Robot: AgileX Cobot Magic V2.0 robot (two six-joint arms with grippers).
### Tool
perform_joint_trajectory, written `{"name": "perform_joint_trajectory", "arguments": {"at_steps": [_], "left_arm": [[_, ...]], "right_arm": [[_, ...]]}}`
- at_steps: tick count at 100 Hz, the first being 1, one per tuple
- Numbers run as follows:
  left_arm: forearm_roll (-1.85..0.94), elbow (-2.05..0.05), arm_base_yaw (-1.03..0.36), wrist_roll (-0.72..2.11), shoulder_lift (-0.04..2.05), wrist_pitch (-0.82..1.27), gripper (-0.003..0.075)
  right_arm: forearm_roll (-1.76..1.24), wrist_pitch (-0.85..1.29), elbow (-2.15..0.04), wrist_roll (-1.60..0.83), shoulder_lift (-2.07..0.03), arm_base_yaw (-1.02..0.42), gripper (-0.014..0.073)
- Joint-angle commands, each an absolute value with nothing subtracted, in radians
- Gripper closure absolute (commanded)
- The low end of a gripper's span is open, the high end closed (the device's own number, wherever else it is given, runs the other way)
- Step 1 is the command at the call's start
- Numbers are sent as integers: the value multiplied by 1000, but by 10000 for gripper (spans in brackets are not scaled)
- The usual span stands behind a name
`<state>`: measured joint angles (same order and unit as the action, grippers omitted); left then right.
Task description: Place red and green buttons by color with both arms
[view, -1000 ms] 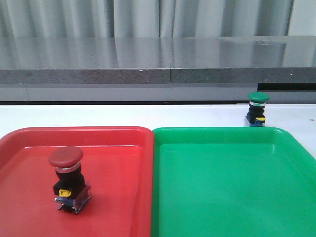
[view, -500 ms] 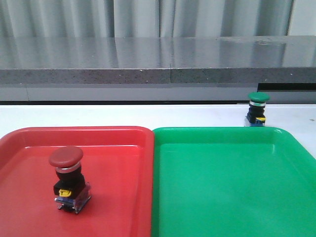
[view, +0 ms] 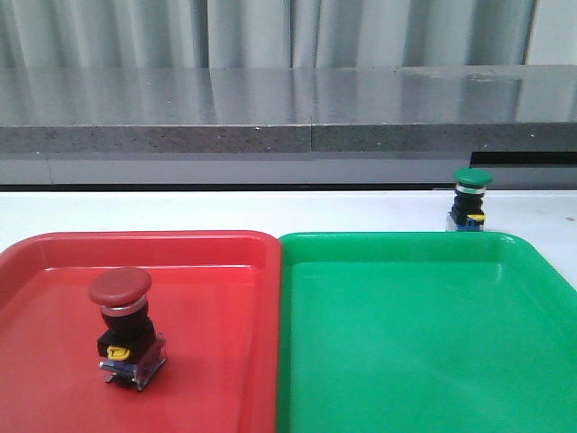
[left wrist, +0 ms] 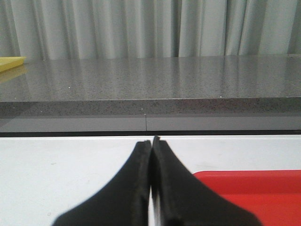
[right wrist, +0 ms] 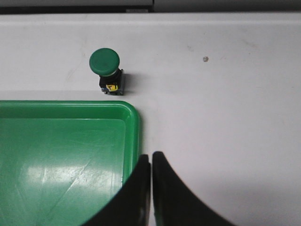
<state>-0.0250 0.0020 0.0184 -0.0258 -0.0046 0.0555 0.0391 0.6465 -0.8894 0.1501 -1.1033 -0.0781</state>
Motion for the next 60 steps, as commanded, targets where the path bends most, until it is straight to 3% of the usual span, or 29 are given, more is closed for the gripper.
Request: {"name": "perform_joint_trajectory", "arguments": {"at_steps": [1,17,24,31,60], "left_arm": [[-30,12,21,-33,-37,-18,741],[-30,12,21,-33,-37,-18,741],[-30,12,21,-33,-37,-18,741],[-30,12,21,-33,-37,-18,741],[-30,12,21,-33,-37,-18,741]], "right_arm": [[37,612,-944,149,-1136,-78,470],[-19,609,-989,149,-1224,-78,200],[-38,607,-1011,147,-1264,-78,119],[-64,600,-1031,135,-1300,-81,85],[-165,548,-1108,0,-1432,-127,81]]}}
